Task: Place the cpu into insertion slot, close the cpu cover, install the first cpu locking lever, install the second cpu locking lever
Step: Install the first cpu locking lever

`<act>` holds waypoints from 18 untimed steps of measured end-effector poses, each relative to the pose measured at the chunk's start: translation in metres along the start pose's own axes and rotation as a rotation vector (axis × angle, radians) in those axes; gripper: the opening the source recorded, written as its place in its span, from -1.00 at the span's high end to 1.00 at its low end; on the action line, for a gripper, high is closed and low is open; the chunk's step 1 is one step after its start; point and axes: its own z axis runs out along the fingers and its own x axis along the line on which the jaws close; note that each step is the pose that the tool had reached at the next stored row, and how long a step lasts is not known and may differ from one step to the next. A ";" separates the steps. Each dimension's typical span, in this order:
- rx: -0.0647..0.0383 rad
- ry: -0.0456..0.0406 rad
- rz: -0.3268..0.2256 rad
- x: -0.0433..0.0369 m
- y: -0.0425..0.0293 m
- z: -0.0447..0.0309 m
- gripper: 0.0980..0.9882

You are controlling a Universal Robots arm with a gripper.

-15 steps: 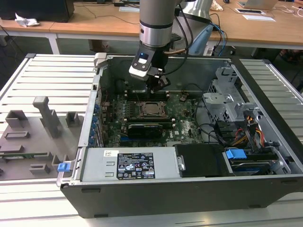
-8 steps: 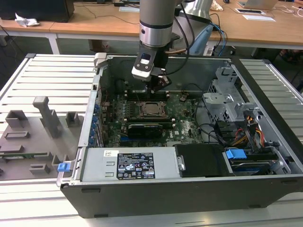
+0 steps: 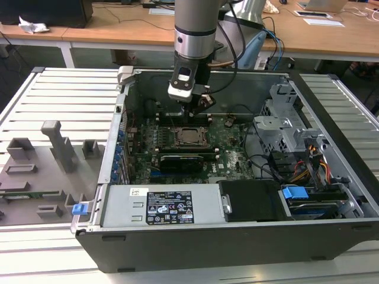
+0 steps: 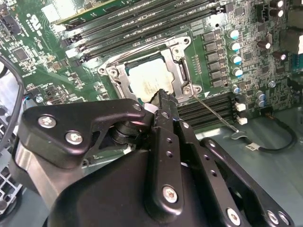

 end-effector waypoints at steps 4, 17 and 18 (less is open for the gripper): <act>0.000 0.0005 -0.026 0.0000 0.0000 0.0000 0.98; 0.000 0.0016 -0.088 0.0000 0.0000 0.0000 0.98; 0.000 0.0018 -0.094 0.0000 0.0000 0.0000 0.98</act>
